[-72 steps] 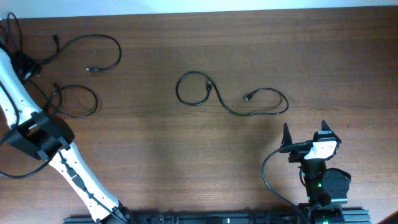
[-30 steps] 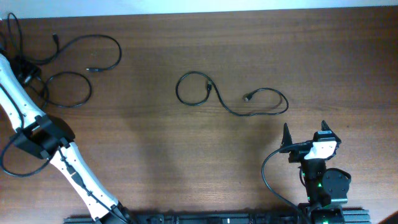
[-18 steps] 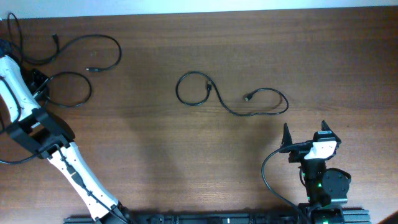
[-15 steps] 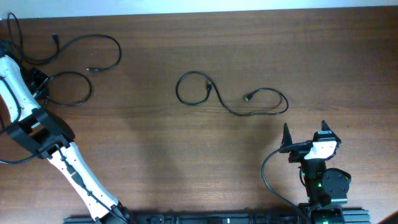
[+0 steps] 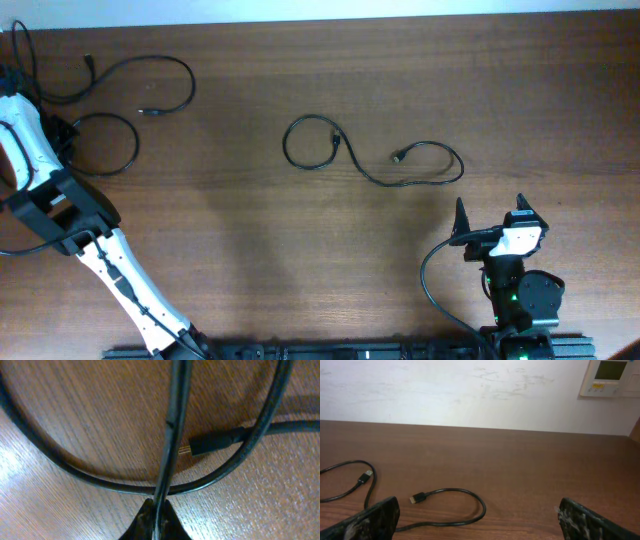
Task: Untangle cables
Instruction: 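Lay the second cable down at the left and release it, then reach the left gripper to the remaining cable and grasp it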
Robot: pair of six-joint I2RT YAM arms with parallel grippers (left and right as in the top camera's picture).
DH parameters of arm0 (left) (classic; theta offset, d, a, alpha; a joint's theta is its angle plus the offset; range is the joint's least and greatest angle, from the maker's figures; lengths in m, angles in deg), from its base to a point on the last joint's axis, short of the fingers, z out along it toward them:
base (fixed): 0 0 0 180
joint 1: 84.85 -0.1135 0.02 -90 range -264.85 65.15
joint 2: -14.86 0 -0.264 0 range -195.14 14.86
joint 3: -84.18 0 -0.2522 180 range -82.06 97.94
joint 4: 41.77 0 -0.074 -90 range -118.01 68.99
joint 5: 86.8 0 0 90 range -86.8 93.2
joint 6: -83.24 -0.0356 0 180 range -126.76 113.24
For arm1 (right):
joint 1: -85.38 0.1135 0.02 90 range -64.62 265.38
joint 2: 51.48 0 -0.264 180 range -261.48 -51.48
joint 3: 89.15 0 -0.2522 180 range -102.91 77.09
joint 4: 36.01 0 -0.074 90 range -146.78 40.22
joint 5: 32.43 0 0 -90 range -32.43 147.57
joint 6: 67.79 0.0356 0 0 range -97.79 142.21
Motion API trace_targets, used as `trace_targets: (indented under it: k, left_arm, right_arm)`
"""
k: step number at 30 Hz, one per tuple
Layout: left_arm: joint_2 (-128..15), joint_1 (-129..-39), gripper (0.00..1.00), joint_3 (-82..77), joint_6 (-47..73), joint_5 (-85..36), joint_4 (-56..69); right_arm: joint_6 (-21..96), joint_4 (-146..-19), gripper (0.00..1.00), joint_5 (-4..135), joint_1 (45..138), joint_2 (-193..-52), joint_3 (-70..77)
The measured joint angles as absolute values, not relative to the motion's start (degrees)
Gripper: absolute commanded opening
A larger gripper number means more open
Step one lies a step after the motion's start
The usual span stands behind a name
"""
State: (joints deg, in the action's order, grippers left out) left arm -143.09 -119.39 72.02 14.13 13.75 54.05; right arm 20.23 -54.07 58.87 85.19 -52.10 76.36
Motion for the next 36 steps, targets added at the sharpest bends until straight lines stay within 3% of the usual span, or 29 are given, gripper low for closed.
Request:
trace_targets:
  k: [3, 5, 6, 10, 12, 17, 20, 24, 31, 36]
  left_arm:
    - [-143.07, -119.55, 0.53, 73.64, 14.06, 10.34, 55.52]
    - [-142.72, -119.63, 0.80, 76.37, 14.45, 7.76, 56.89]
    - [-141.52, -119.70, 0.89, 78.08, 14.72, 6.29, 57.22]
    - [-135.22, -119.70, 0.79, 79.54, 14.94, 4.13, 58.86]
    - [-132.69, -119.74, 0.80, 79.94, 15.02, 0.31, 59.47]
    - [-131.60, -117.08, 0.82, 80.18, 3.74, -28.39, 61.37]
    - [-131.62, -107.59, 0.82, 80.18, -4.85, -33.86, 64.43]
    - [-131.62, -92.44, 0.87, 80.15, -9.26, -29.81, 65.46]
    - [-134.46, -69.38, 0.86, 79.83, -10.48, -20.46, 61.37]
    - [-140.01, -58.30, 0.86, 79.67, -10.48, -18.99, 57.98]
  right_arm:
    - [20.25, -54.07, 0.98, 58.87, 85.19, -52.10, 76.36]
    - [20.25, -54.07, 0.99, 58.87, 85.19, -52.10, 76.36]
    - [20.28, -54.07, 0.98, 58.87, 85.19, -52.10, 76.36]
    - [20.25, -54.07, 0.98, 58.87, 85.19, -52.10, 76.36]
    - [20.25, -54.07, 0.98, 58.87, 85.19, -52.10, 76.36]
    - [20.25, -54.07, 0.98, 58.89, 85.19, -52.10, 76.36]
    - [20.25, -54.07, 0.98, 58.87, 85.19, -52.10, 76.36]
    - [20.25, -54.07, 0.98, 58.87, 85.19, -52.10, 76.36]
    - [20.25, -54.07, 0.98, 58.87, 85.19, -52.10, 76.36]
    - [20.25, -54.07, 0.98, 58.87, 85.19, -52.10, 76.36]
